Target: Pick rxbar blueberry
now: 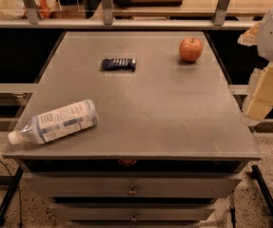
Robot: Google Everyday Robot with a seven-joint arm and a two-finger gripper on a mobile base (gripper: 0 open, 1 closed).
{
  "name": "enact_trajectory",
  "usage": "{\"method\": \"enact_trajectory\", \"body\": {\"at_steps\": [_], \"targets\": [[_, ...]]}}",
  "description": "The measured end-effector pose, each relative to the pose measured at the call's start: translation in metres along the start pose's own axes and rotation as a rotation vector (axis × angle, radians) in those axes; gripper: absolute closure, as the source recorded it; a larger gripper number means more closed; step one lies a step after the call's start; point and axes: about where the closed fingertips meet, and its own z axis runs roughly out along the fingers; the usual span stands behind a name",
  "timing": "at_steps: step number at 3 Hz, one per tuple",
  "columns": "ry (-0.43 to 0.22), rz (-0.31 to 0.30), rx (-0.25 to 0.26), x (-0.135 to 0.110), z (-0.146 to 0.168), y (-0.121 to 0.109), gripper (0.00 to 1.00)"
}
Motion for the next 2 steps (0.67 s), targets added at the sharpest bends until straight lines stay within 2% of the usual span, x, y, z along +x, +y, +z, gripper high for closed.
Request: {"method": "enact_trajectory", "body": {"at_steps": [1, 2], "targets": [[0.0, 0.0, 0.0, 0.0, 0.0, 0.0, 0.0], [-0.011, -0.027, 0.005, -0.011, 0.006, -0.012, 0.0]]}}
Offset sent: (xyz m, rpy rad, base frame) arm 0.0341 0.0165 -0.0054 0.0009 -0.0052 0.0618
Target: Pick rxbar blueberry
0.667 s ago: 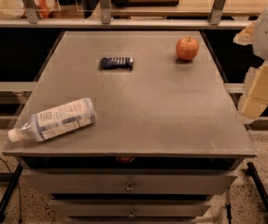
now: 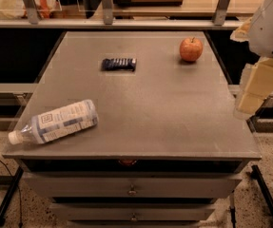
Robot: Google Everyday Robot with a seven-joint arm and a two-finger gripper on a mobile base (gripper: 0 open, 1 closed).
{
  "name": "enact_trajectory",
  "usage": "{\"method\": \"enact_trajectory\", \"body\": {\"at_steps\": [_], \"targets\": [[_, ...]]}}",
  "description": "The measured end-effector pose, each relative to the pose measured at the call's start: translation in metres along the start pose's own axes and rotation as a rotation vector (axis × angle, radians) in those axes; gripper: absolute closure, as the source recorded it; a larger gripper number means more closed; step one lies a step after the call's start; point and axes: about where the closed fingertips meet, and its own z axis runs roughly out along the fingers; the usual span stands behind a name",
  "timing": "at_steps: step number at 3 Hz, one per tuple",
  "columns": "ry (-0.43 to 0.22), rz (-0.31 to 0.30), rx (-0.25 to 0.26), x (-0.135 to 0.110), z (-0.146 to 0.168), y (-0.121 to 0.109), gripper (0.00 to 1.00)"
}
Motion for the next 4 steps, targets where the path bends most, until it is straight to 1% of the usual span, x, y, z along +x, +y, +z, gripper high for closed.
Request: {"method": "enact_trajectory", "body": {"at_steps": [1, 2, 3, 4], "targets": [[-0.04, -0.06, -0.01, -0.028, 0.019, -0.026, 0.0], [-0.09, -0.134, -0.024, -0.075, 0.049, -0.059, 0.0], [-0.09, -0.134, -0.024, -0.075, 0.049, -0.059, 0.0], [-0.139, -0.116, 0.004, -0.074, 0.056, -0.068, 0.0]]}}
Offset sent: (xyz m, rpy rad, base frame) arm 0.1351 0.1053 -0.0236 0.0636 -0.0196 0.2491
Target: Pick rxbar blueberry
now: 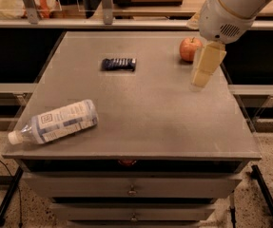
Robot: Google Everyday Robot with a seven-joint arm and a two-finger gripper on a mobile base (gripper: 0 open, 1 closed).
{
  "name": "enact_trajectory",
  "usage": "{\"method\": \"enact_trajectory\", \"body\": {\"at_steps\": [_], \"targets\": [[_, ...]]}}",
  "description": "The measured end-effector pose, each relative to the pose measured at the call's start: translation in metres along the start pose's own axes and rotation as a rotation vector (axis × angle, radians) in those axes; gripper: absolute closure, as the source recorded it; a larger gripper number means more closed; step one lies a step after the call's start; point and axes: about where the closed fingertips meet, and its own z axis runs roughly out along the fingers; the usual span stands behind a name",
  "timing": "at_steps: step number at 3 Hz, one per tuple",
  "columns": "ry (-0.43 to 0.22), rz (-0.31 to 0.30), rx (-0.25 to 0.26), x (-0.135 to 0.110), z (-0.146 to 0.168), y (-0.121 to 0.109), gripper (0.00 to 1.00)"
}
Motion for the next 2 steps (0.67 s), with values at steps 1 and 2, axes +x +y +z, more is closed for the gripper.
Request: {"method": "enact_trajectory", "body": {"at_steps": [1, 2], "targets": [[-0.055, -0.001, 0.001, -0.002, 0.02, -0.027, 0.0], [-0.093, -0.005, -0.003, -0.016, 0.045, -0.062, 0.0]]}}
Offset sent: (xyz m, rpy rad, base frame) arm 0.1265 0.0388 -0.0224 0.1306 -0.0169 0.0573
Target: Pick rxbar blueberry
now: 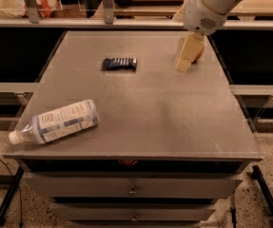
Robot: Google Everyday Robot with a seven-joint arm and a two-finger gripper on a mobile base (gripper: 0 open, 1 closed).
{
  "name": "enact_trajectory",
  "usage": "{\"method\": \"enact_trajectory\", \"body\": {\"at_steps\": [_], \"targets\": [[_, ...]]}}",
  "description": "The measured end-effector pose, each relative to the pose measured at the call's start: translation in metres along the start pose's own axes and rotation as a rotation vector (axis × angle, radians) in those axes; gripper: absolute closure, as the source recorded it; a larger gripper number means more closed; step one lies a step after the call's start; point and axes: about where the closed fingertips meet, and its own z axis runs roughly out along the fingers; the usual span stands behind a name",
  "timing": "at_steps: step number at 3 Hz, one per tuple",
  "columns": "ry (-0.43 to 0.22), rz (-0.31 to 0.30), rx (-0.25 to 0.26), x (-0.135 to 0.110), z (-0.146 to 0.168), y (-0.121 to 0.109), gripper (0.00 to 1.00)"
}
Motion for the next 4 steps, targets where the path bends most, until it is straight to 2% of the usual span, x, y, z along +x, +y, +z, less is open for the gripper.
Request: {"method": "enact_trajectory", "body": {"at_steps": [1, 2, 3, 4], "targets": [[-0.012, -0.028, -0.019, -0.018, 0.028, -0.029, 0.0], [0.023, -0.079, -0.051, -0.039, 0.058, -0.046, 0.0], [0.069, -0.095, -0.06, -0.047, 0.088, -0.062, 0.0], [0.069, -0.03, -0.041, -0.044, 0.107, -0.076, 0.0]]}}
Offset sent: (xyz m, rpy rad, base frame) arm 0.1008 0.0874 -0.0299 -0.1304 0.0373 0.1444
